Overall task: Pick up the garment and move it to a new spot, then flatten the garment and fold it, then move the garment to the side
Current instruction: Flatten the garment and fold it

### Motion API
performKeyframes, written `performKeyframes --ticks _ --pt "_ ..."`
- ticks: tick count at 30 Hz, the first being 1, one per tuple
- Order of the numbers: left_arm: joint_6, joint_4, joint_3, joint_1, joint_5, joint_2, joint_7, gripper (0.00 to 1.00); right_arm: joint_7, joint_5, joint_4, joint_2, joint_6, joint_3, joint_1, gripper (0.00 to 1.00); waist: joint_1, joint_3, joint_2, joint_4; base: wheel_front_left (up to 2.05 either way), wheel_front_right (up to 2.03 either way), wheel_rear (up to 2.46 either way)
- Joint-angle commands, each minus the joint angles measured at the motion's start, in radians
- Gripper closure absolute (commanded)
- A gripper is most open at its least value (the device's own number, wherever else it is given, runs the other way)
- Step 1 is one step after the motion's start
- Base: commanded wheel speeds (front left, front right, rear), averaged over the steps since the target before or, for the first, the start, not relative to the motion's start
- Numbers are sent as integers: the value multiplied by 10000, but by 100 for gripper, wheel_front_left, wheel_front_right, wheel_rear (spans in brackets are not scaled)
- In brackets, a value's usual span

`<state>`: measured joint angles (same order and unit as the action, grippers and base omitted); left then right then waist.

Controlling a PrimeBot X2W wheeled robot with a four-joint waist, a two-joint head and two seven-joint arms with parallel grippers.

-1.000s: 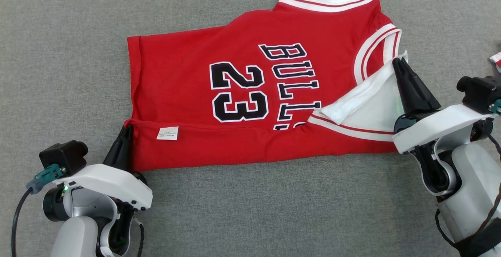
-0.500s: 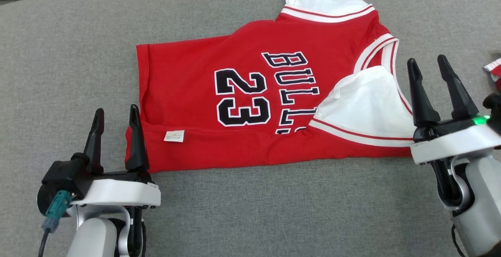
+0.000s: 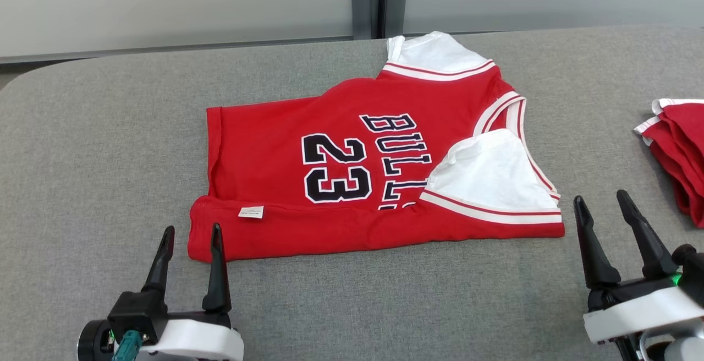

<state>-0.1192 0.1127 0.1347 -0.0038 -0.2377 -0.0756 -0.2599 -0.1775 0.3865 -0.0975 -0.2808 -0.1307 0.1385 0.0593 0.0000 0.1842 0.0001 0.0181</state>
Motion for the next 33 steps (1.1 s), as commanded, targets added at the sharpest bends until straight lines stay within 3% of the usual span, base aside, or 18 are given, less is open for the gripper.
performKeyframes --ticks 1,16,26,33 --pt "49 93 0 134 15 -50 -37 0 125 -94 192 5 0 -51 -195 0 0 -172 -1 -78 0 0 0" --pt "65 721 84 175 -62 -306 100 0 996 -513 1292 471 0 -463 -1124 0 0 -475 -1 -120 0 0 0" --pt "39 783 155 -56 -128 -352 196 0 1057 -456 1191 519 0 -464 -1056 0 0 -451 -1 -28 0 0 0" --pt "293 1347 344 -611 -367 -296 736 0 1073 -246 273 444 0 -390 -526 0 0 -10 -1 71 0 0 0"
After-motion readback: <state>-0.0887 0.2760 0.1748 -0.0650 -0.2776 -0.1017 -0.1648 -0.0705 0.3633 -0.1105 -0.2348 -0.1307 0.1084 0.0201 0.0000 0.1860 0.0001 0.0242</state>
